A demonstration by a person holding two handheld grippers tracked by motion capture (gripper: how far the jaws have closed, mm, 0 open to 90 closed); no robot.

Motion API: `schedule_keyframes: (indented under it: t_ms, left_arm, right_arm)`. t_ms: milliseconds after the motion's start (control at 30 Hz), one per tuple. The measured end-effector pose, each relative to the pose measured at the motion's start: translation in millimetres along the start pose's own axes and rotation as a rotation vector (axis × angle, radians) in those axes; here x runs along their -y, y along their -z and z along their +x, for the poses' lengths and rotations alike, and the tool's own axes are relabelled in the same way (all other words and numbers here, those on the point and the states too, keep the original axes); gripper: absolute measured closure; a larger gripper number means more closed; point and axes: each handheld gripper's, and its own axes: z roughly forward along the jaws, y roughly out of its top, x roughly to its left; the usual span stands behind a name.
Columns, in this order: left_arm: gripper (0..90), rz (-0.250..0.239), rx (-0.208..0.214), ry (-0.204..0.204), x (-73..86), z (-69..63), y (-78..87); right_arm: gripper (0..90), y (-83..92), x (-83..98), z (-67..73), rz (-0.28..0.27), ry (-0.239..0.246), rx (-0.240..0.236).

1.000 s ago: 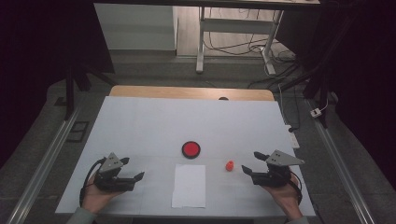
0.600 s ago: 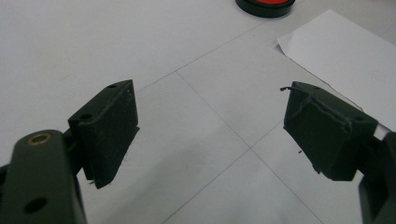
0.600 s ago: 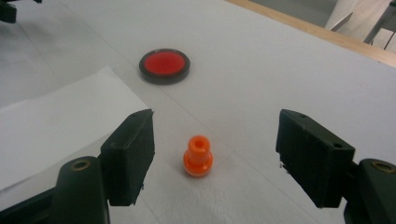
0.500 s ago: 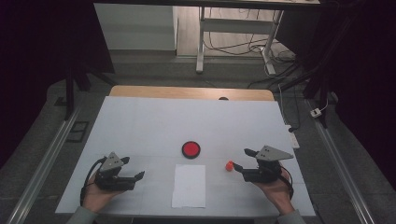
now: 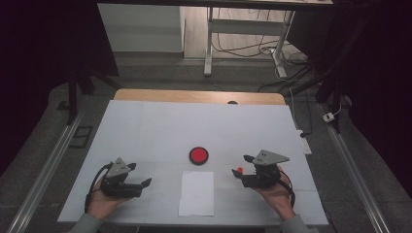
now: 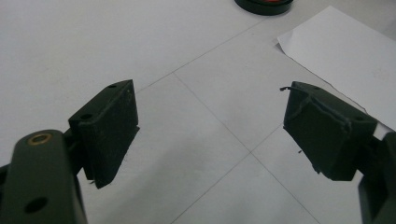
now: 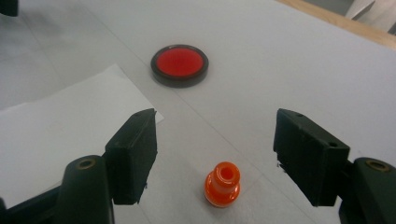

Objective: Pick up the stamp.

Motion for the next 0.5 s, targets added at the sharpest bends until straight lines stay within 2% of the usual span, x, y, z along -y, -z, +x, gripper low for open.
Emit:
schedule_keyframes:
  t_ms: [233, 500]
  left_arm:
    - [18.3, 0.005, -0.002, -0.003, 1.0, -0.3, -0.2]
    - [18.3, 0.007, -0.002, -0.003, 1.4, -0.3, 0.0]
  right_arm:
    - [34.4, -7.5, 8.6, -7.7, 0.048, -0.021, 0.024]
    - [38.8, -15.8, 13.6, -8.1, 0.076, -0.022, 0.014]
